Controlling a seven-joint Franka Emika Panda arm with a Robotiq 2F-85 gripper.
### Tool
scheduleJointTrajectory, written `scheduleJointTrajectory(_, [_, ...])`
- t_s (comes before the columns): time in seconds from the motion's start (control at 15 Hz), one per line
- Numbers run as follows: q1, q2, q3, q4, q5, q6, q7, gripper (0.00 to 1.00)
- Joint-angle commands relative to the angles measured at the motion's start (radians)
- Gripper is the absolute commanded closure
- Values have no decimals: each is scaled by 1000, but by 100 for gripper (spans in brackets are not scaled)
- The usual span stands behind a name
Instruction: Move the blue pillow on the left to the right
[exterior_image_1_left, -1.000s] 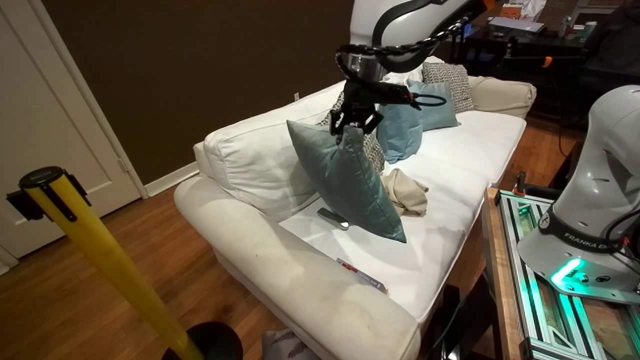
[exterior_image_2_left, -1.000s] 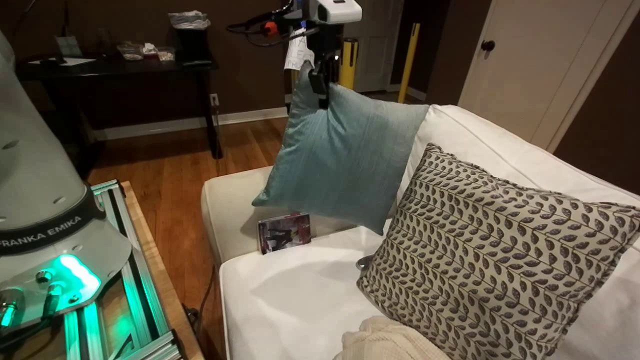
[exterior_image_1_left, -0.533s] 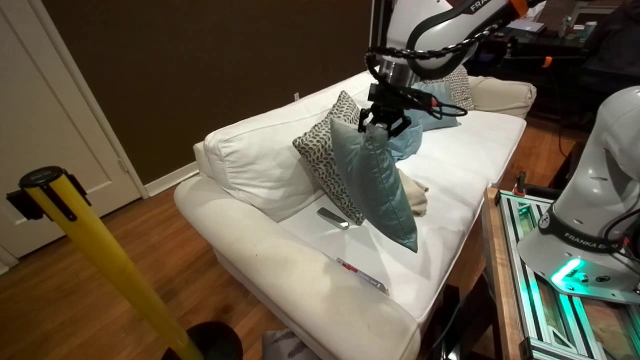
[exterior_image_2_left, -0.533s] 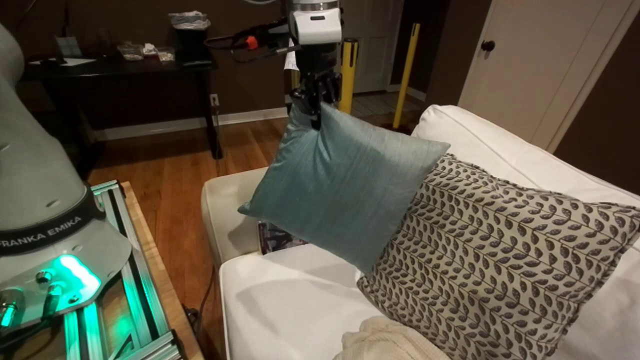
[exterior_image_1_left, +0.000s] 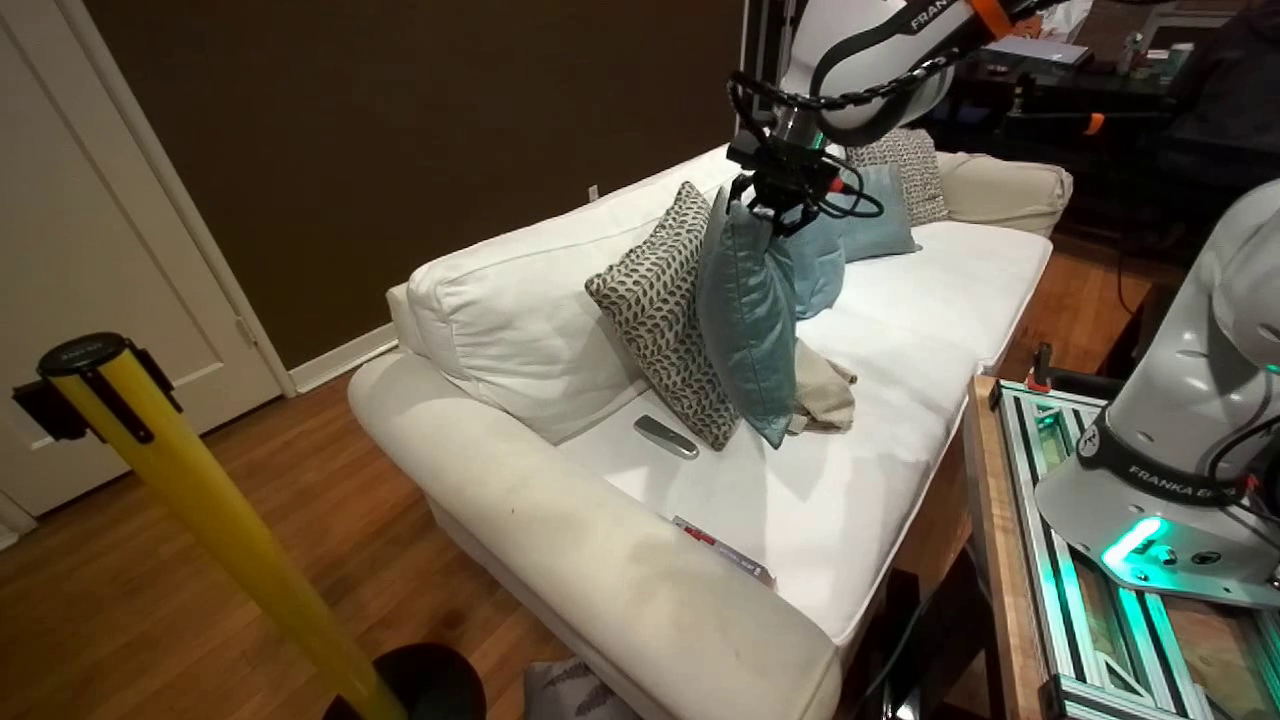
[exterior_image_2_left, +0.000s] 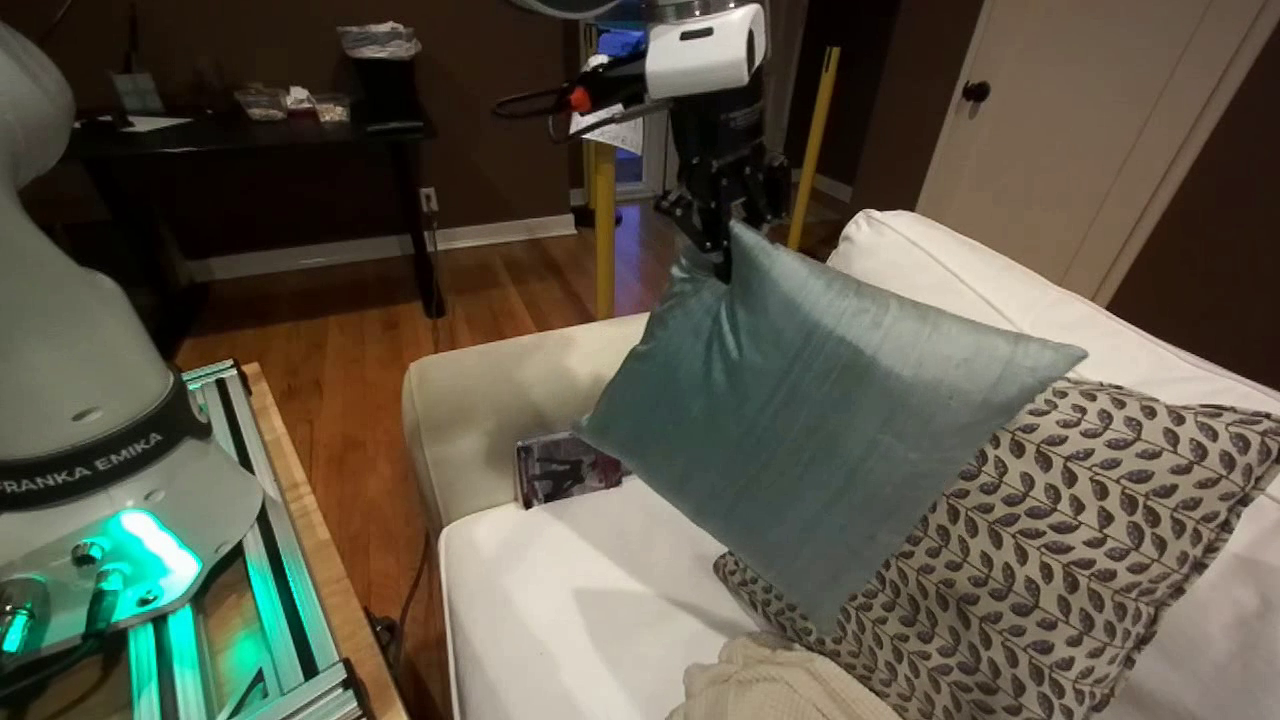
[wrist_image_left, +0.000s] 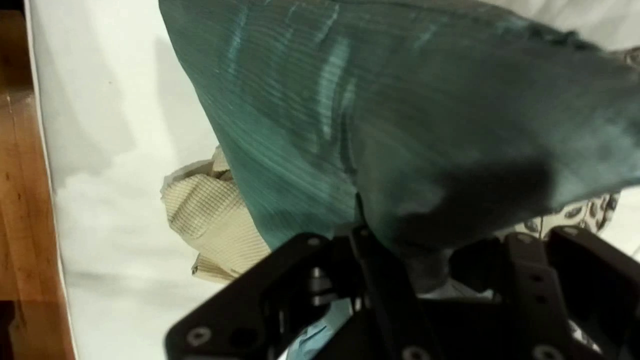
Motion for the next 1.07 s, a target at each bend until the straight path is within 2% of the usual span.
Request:
scheduleJointTrajectory(0.0, [-45,129,-34,152,-124,2,154,95])
scheduleJointTrajectory(0.2, [-37,248,-108,270,-221,-16,234,95])
scheduleJointTrajectory(0.47, [7,415,-236,424,-334,-43,327,95])
scheduleJointTrajectory(1.0, [91,730,-434,711,-365,-97,410,95])
